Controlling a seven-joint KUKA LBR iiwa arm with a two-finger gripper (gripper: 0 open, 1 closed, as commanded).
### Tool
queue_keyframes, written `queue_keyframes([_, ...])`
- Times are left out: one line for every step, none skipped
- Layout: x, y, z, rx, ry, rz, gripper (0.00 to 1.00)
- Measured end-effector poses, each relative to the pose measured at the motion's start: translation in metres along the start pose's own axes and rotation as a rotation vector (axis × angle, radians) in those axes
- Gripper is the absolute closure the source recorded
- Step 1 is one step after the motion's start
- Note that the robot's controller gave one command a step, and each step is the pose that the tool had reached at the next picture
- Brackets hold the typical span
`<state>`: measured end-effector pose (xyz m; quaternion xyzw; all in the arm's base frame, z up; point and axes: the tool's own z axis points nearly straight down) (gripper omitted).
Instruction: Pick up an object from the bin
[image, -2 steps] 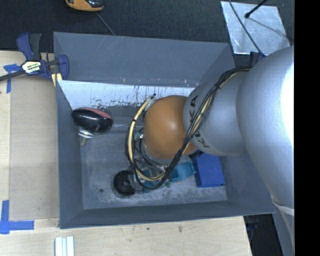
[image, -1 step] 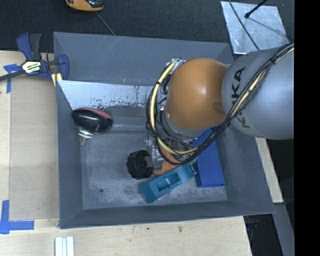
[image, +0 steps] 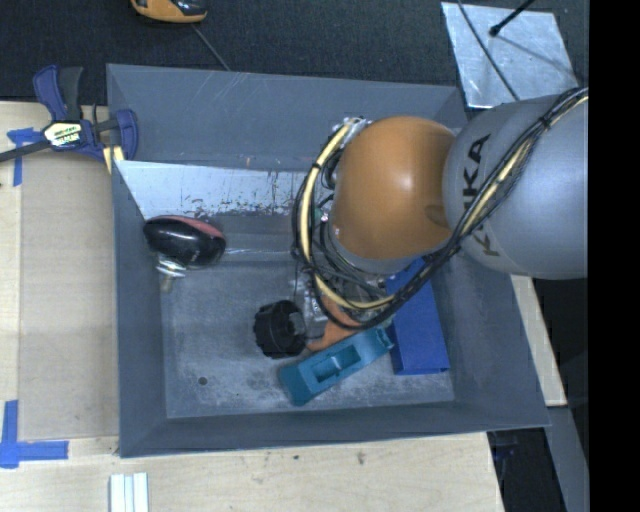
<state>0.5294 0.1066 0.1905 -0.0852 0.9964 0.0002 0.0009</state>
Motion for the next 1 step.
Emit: queue_keyframes([0.0015,0.0046,-0.0482,0.001,0.006,0.007,1.0])
